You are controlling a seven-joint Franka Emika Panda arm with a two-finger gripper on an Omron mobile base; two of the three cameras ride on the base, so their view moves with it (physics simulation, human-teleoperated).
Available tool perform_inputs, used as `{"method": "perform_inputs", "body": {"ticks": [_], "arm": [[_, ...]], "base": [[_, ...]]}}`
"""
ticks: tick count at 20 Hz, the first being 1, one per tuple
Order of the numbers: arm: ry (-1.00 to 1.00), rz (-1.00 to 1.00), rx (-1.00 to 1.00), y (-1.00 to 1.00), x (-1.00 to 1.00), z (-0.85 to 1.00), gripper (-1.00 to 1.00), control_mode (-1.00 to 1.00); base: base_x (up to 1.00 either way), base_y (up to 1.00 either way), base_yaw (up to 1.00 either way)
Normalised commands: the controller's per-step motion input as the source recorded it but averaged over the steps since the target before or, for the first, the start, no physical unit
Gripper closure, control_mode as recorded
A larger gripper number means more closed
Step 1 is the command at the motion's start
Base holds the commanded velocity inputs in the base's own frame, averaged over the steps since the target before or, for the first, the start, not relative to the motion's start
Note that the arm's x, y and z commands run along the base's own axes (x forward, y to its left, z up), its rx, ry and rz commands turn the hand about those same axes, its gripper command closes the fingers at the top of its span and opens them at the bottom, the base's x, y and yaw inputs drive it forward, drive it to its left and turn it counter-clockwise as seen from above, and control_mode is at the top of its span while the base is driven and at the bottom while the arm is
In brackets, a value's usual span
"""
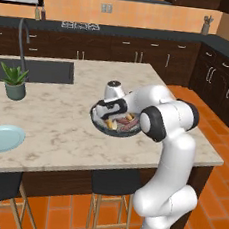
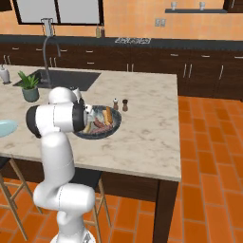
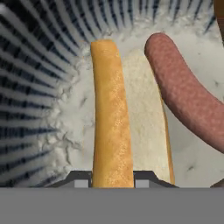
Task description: Place one bun and one sausage from the bowl on each plate.
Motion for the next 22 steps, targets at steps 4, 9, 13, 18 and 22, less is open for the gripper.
{"method": "perform_inputs", "body": {"ticks": [4,9,13,18,22], "arm": [[0.0,0.0,0.0,0.24,-0.02,0.41,1.0,-1.0],[-0.12,0.02,0.02,0.66,-0.22,0.52,1.0,-1.0],[-0.14,0.09,0.05,0.19,-0.43,0.91,1.0,-1.0],[0.0,0.0,0.09,-0.54,-0.94,0.95,1.0,-1.0],[0.07,0.09,0.02,0.06,-0.99,0.67,1.0,-1.0]], "base": [[0.0,0.0,0.0],[0.0,0.0,0.0],[0.0,0.0,0.0],[0.0,0.0,0.0],[0.0,0.0,0.0]]}}
